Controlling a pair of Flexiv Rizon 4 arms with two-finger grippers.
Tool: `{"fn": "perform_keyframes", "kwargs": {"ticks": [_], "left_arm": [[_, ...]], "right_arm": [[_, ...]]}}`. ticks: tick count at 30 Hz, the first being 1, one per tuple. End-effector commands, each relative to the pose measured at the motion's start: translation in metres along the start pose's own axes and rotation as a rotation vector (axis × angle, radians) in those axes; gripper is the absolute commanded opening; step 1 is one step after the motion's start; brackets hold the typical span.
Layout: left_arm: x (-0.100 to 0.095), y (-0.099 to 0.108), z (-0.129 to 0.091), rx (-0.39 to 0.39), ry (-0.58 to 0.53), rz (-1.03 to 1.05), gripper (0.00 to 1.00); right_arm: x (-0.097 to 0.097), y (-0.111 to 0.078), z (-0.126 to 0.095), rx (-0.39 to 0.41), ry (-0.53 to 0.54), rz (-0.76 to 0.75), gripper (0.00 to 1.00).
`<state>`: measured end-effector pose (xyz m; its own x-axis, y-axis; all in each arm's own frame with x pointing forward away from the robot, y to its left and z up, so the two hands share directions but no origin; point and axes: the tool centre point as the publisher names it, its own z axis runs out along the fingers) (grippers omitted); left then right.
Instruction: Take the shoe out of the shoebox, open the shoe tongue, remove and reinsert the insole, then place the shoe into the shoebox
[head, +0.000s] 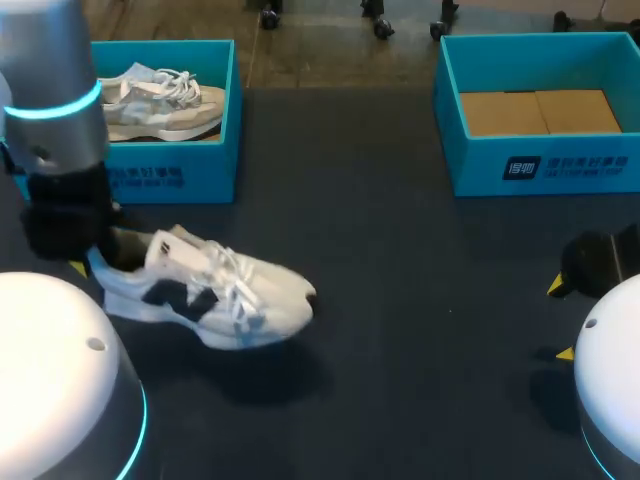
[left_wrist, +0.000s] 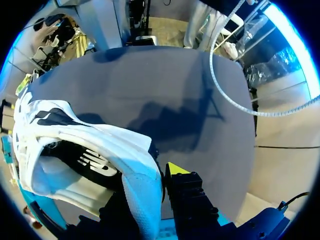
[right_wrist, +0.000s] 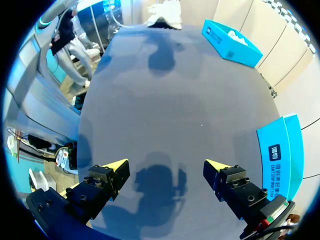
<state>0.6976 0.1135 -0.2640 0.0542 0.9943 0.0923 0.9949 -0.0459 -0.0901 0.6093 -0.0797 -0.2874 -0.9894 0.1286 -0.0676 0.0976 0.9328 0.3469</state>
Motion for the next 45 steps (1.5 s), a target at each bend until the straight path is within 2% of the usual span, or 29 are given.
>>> {"fn": "perform_keyframes", "kwargs": {"ticks": [1,14,19,20,22,23,29,33,45], "left_arm": [[-0.005,-0.002,0.01,-0.094,0.005,0.0,0.0],[-0.005,-0.002,0.01,-0.094,0.005,0.0,0.0],[-0.038,0.004,0.023,-0.06,-0.006,-0.018,0.0],[-0.044,0.003,0.027,-0.09,-0.004,-0.012,0.0],[-0.054,0.003,0.031,-0.072,-0.003,-0.01,0.0],[-0.062,0.0,0.033,-0.106,0.0,0.006,0.0],[-0.098,-0.005,0.038,-0.143,0.002,0.034,0.0],[-0.12,-0.003,0.046,-0.118,-0.003,0.058,0.0],[-0.12,-0.003,0.046,-0.118,-0.003,0.058,0.0]], "right_arm": [[0.002,0.0,0.0,0.003,-0.003,0.0,1.0],[0.002,0.0,0.0,0.003,-0.003,0.0,1.0],[0.002,0.0,0.0,0.003,-0.003,0.0,1.0],[0.002,0.0,0.0,0.003,-0.003,0.0,1.0],[0.002,0.0,0.0,0.003,-0.003,0.0,1.0],[0.002,0.0,0.0,0.003,-0.003,0.0,1.0],[0.002,0.0,0.0,0.003,-0.003,0.0,1.0],[0.002,0.0,0.0,0.003,-0.003,0.0,1.0],[0.002,0.0,0.0,0.003,-0.003,0.0,1.0]]}}
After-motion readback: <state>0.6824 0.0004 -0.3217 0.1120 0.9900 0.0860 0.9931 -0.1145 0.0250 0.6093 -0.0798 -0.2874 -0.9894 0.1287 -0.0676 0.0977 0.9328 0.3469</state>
